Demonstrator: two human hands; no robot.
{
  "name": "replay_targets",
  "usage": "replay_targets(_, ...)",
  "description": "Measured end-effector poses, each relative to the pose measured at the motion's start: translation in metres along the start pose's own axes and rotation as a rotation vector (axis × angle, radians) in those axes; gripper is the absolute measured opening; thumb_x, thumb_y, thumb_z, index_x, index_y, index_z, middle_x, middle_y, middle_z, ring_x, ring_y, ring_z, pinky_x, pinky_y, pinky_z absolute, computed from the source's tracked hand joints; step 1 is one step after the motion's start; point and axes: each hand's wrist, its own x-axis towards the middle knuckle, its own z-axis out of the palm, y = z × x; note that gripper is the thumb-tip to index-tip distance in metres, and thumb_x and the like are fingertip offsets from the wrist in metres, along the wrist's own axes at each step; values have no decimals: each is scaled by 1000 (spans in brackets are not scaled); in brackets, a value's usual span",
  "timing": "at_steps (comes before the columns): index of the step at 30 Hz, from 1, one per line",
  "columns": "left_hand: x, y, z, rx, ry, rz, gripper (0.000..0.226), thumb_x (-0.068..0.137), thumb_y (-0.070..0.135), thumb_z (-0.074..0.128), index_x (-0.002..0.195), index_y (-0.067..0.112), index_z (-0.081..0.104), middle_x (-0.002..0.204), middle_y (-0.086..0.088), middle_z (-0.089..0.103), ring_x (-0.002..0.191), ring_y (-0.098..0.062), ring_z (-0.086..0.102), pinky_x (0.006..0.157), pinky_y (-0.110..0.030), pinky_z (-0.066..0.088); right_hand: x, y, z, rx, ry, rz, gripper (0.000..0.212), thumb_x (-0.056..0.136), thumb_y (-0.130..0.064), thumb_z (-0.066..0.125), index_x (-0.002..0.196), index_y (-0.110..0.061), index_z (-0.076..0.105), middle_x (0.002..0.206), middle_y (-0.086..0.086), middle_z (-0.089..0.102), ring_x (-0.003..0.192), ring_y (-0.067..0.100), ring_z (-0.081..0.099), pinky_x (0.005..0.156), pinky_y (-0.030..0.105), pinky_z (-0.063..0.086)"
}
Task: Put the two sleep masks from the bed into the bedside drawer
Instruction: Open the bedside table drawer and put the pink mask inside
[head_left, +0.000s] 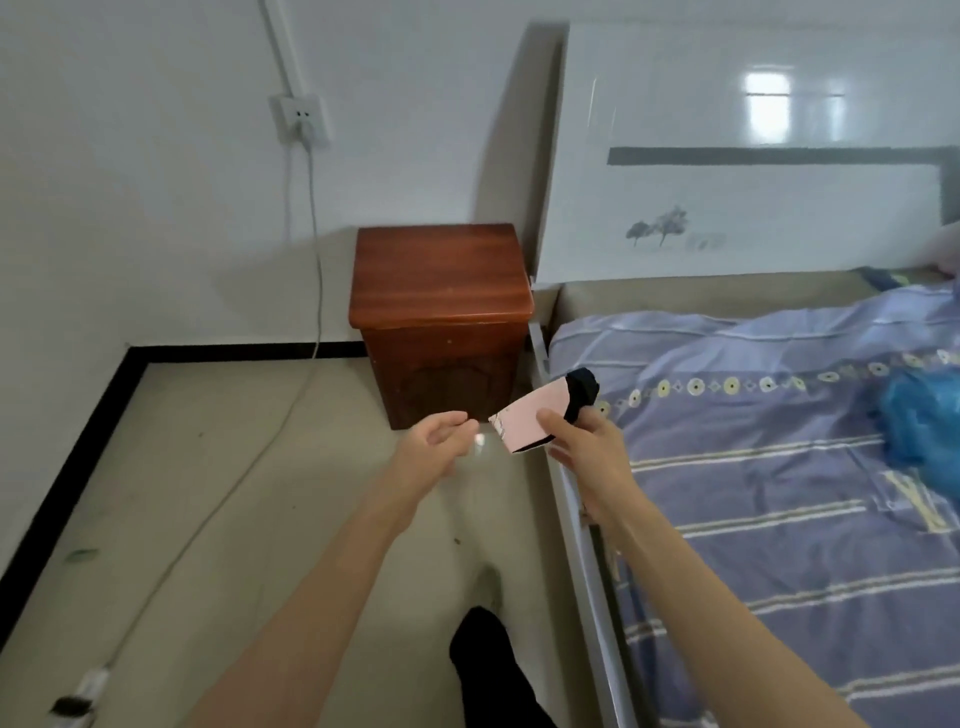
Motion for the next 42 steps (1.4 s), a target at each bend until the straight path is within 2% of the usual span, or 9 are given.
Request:
replay_targets(4,97,8,-33,-72,107,-75,34,91,32,49,121,16,51,117,-4,60,104,-18,58,95,-38,44,95,-20,19,33,-20,37,14,85,-12,59,81,-25,60,105,15,67,100,26,63,90,38,49)
replay_targets(11,234,-17,-81,-222,186,-295,46,96,33,37,136,11,34,142,-11,43,126,-24,44,105,-40,37,243,-23,76,-14,15,116,11,83,-11,61,78,-20,61,107,25,65,91,24,65,76,33,54)
replay_targets(17,347,-62,-126,-266,288,-377,51,96,37,31,139,11,27,147,-10,35,132,-21,36,110,-40,31,357,11,125,-154,79,151,11,81,-16,65,74,-22,61,88,8,67,94,28,66,75,31,55)
replay_targets(21,423,-90,-154,-267,321,-358,52,96,42,23,141,15,24,148,-5,33,129,-14,34,103,-32,29,421,44,155,-288,113,135,14,81,-24,64,67,-25,61,82,4,67,80,17,63,78,34,51)
replay_targets(23,452,-102,-163,-253,325,-350,51,97,44,19,141,19,21,145,2,32,129,-10,31,105,-33,26,444,57,169,-353,131,97,16,81,-27,63,67,-21,61,79,4,66,70,11,57,67,26,45)
replay_targets(30,483,-142,-177,-240,282,-294,53,94,51,10,142,30,14,146,16,24,131,-1,23,111,-35,18,492,75,202,-529,55,-96,8,87,-26,55,89,-20,58,88,2,64,79,14,56,61,13,40)
replay_targets(36,480,-156,-175,-169,302,-237,50,95,48,15,141,29,17,147,12,26,130,-3,27,110,-33,22,497,85,204,-627,19,-127,35,90,-29,49,123,-15,50,129,12,55,122,29,47,99,46,42)
replay_targets(39,473,-157,-172,-109,316,-213,35,95,46,22,127,35,28,132,15,37,123,-4,35,111,-36,27,488,92,198,-655,6,-129,39,91,-30,48,125,-12,47,126,15,55,111,25,50,89,36,41)
replay_targets(42,464,-160,-172,-8,333,-197,25,95,43,27,118,36,33,117,21,45,118,-7,42,110,-42,33,472,95,192,-685,32,-184,28,90,-29,49,108,-8,52,98,5,57,94,26,52,72,26,39)
